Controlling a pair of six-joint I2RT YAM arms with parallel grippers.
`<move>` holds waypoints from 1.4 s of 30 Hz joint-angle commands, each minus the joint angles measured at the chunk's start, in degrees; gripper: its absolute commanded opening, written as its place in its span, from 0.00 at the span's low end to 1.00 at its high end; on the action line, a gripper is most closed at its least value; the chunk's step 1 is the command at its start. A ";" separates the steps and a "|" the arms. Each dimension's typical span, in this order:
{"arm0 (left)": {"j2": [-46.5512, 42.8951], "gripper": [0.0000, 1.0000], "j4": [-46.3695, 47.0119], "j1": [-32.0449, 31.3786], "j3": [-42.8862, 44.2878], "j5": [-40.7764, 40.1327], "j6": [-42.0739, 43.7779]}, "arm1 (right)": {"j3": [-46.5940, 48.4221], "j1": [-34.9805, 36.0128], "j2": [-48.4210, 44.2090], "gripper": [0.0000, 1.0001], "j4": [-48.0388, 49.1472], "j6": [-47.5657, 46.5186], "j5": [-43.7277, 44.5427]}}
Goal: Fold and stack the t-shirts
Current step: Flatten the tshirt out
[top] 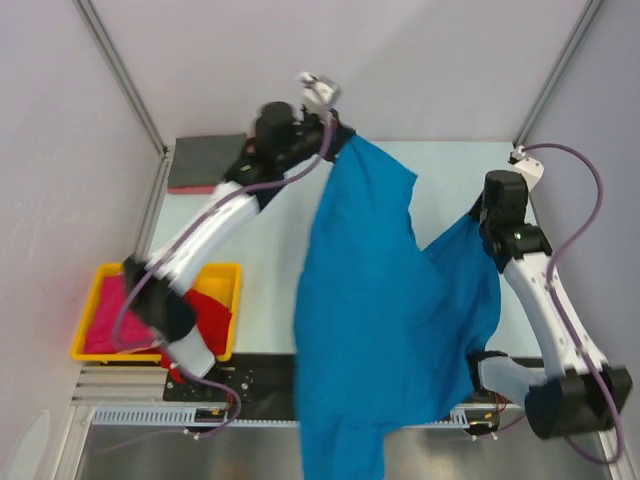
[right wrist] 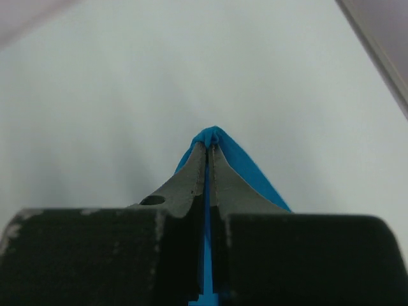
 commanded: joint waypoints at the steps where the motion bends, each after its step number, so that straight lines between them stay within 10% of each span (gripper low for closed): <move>1: 13.70 0.00 0.44 5.83 3.28 2.49 1.36 | -4.17 -8.09 6.16 0.00 13.25 0.20 -1.37; 9: 47.46 0.00 -3.33 12.34 30.34 7.51 -2.59 | 4.51 -17.42 35.43 0.00 19.07 1.00 -7.80; 15: 47.32 0.00 3.42 15.86 24.95 9.61 -9.61 | 12.42 -20.32 41.08 0.00 14.76 -0.67 -9.03; 42: -26.76 0.00 -2.36 17.62 9.08 1.80 7.15 | 32.10 -7.94 -12.26 0.00 -6.33 -6.29 -14.66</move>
